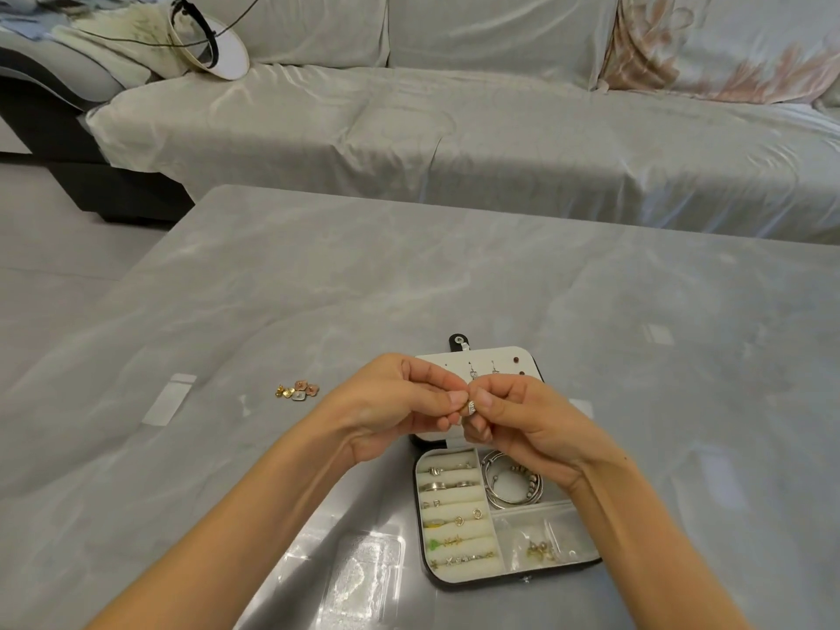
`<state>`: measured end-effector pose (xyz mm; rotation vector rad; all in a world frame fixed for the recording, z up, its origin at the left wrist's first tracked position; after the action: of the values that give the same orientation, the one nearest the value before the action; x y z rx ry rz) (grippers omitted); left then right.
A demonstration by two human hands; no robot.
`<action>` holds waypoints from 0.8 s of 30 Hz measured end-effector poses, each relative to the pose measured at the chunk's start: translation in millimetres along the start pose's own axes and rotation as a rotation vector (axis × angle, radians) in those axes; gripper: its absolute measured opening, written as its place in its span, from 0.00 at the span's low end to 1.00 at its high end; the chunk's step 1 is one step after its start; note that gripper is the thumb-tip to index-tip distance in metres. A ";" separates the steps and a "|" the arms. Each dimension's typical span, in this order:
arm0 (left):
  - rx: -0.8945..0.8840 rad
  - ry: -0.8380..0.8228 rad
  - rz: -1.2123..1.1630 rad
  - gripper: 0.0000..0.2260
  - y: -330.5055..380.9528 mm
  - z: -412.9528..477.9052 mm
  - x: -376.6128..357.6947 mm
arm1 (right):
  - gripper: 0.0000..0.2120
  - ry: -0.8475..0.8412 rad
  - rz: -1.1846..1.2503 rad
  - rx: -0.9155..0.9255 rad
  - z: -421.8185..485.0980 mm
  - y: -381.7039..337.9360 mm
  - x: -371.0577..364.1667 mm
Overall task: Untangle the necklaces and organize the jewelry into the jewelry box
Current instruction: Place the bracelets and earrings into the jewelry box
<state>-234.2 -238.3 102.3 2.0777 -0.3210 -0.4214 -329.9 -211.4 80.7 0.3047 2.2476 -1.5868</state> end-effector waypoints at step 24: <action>-0.252 0.464 0.298 0.05 6.3 53.4 76.8 | 0.07 0.248 -1.984 0.484 90.9 -45.2 22.2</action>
<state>-187.4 -312.4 69.0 1.7794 -0.2750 0.1922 -351.4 -313.0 83.2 -2.3798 1.9061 -2.7833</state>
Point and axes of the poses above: each hand's wrist, its own z-axis towards the middle knuckle, its own x-axis out of the back of the hand, y = z × x, the point moved 8 cm from there along z, towards the middle knuckle, and after that the axes turned 10 degrees about y, right-handed, at the moved point
